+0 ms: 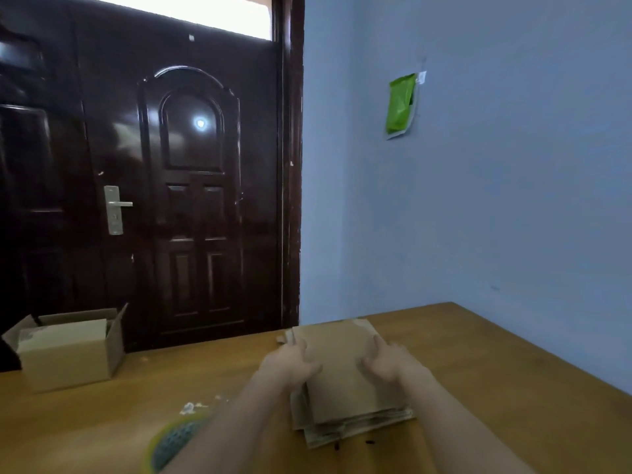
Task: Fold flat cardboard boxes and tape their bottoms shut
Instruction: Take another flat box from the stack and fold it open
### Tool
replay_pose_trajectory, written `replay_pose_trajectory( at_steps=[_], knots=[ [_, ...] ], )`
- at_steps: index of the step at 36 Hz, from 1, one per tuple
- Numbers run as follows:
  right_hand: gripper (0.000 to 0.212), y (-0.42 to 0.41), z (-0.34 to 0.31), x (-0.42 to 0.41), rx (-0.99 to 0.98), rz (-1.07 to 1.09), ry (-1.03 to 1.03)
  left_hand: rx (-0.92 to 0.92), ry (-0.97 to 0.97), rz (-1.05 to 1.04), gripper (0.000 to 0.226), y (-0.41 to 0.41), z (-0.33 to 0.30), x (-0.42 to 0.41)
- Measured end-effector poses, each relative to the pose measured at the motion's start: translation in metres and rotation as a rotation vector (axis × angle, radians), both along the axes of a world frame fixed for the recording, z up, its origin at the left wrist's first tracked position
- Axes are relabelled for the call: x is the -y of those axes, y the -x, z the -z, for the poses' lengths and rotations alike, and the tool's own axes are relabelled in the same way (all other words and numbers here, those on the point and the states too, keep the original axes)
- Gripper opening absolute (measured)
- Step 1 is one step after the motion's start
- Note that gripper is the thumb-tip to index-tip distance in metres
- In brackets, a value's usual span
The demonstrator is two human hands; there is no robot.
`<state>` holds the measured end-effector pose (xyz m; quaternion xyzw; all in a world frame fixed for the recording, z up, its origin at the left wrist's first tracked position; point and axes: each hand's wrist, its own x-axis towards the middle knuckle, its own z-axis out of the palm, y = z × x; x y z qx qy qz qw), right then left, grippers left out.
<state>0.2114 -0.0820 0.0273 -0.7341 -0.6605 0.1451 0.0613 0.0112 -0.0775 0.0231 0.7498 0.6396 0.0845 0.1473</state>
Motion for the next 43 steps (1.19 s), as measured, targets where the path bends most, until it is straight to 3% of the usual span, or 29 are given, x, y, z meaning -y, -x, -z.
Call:
replay_pose_trajectory(
  at_steps=[6, 12, 17, 20, 23, 25, 28, 31, 34, 37, 40, 43],
  knots=[
    [0.056, 0.005, 0.003, -0.005, -0.222, 0.044, -0.037, 0.021, -0.059, -0.021, 0.045, -0.012, 0.007, -0.007],
    [0.063, 0.006, -0.003, -0.014, -0.331, 0.239, -0.116, 0.129, -0.122, -0.125, 0.032, -0.02, 0.002, -0.006],
    [0.053, 0.002, -0.015, -0.02, -0.665, 0.374, -0.238, 0.693, -0.204, -0.397, 0.017, -0.017, -0.017, -0.009],
    [0.036, 0.004, -0.024, -0.021, -0.965, 0.416, -0.324, 1.06, -0.222, -0.494, 0.006, -0.008, -0.031, -0.01],
    [0.027, 0.014, -0.035, -0.021, -1.161, 0.393, -0.348, 1.323, -0.189, -0.529, 0.017, 0.006, -0.046, -0.009],
    [0.019, 0.022, -0.043, -0.022, -1.224, 0.389, -0.348, 1.38, -0.191, -0.528, 0.026, 0.017, -0.058, -0.01],
    [0.003, 0.038, -0.056, -0.022, -1.281, 0.349, -0.312, 1.379, -0.186, -0.497, 0.033, 0.036, -0.079, -0.011],
    [0.009, 0.06, -0.066, -0.024, -1.373, 0.241, -0.309, 1.293, -0.165, -0.391, 0.032, 0.058, -0.101, -0.007],
    [0.007, 0.085, -0.07, -0.023, -1.407, 0.169, -0.268, 1.103, -0.266, -0.278, 0.016, 0.081, -0.124, 0.002],
    [0.014, 0.109, -0.071, -0.018, -1.354, 0.104, -0.189, 0.931, -0.411, -0.226, 0.02, 0.108, -0.145, 0.009],
    [0.004, 0.132, -0.073, -0.016, -1.346, 0.093, -0.173, 0.73, -0.498, -0.2, 0.025, 0.137, -0.163, 0.017],
    [0.042, 0.155, -0.076, -0.021, -1.345, 0.108, -0.256, 0.507, -0.558, -0.191, 0.029, 0.165, -0.173, 0.028]
  ],
)
